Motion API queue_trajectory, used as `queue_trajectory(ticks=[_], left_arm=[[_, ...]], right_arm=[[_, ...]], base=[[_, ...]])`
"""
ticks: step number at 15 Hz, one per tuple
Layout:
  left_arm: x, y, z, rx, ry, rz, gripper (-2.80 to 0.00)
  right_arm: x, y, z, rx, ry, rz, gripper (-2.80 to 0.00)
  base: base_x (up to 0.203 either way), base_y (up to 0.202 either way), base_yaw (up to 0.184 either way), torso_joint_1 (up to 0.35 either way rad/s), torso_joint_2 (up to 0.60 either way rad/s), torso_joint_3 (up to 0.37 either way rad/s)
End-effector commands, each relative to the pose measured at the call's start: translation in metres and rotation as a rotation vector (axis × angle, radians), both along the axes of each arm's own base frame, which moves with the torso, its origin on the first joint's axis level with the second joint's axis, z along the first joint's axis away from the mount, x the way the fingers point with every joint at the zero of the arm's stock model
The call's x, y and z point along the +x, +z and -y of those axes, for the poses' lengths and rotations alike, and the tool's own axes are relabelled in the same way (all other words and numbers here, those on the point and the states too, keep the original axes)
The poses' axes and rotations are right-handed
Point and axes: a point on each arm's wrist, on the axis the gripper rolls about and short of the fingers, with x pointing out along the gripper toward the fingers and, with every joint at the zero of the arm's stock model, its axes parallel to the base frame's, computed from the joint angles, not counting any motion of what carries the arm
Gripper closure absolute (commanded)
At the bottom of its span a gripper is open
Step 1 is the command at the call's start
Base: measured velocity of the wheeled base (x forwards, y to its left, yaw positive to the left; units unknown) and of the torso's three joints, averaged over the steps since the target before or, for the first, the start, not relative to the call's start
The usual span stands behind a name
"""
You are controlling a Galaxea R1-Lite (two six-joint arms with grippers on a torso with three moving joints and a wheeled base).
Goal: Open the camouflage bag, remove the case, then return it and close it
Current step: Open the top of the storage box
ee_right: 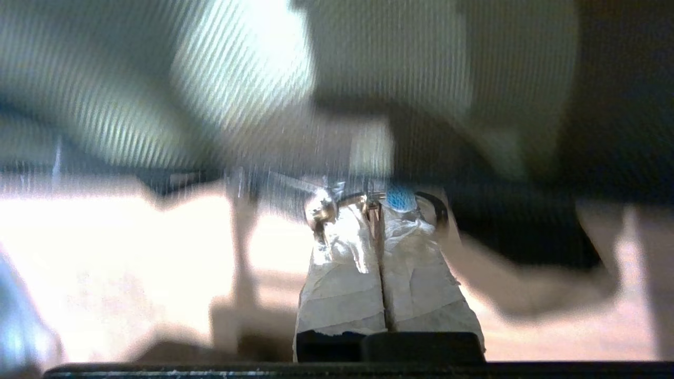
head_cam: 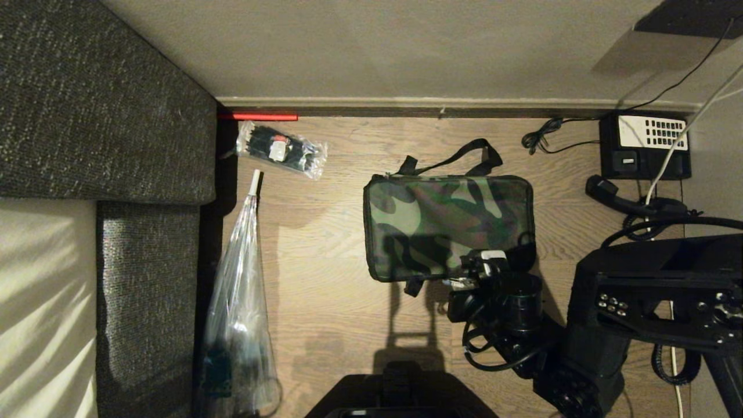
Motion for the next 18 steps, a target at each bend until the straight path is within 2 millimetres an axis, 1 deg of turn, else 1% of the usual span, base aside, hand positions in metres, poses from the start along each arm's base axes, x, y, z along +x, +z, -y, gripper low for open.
queue_trajectory(ticks=[1,6,8,11,12,13,15,18], left_arm=[[0.0,0.0,0.0,0.0,0.0,0.0,0.0],[0.0,0.0,0.0,0.0,0.0,0.0,0.0],[0.0,0.0,0.0,0.001,0.0,0.0,0.0],[0.0,0.0,0.0,0.0,0.0,0.0,0.0],[0.0,0.0,0.0,0.0,0.0,0.0,0.0],[0.0,0.0,0.0,0.001,0.0,0.0,0.0],[0.0,0.0,0.0,0.001,0.0,0.0,0.0],[0.0,0.0,0.0,0.0,0.0,0.0,0.0]], right_arm=[[-0.014,0.008,0.008,-0.028,-0.002,-0.046,0.0],[-0.022,0.017,0.014,-0.039,-0.018,-0.066,0.0],[-0.022,0.02,0.014,-0.033,-0.018,-0.059,0.0],[-0.024,0.023,0.02,-0.036,-0.027,-0.061,0.0],[-0.027,0.024,0.027,-0.047,-0.038,-0.084,0.0],[-0.033,0.017,0.033,-0.084,-0.05,-0.139,0.0],[-0.033,0.019,0.033,-0.094,-0.052,-0.14,0.0],[-0.034,0.017,0.036,-0.105,-0.076,-0.16,0.0]], base=[[0.0,0.0,0.0,0.0,0.0,0.0],[0.0,0.0,0.0,0.0,0.0,0.0],[0.0,0.0,0.0,0.0,0.0,0.0],[0.0,0.0,0.0,0.0,0.0,0.0],[0.0,0.0,0.0,0.0,0.0,0.0],[0.0,0.0,0.0,0.0,0.0,0.0],[0.0,0.0,0.0,0.0,0.0,0.0],[0.0,0.0,0.0,0.0,0.0,0.0]])
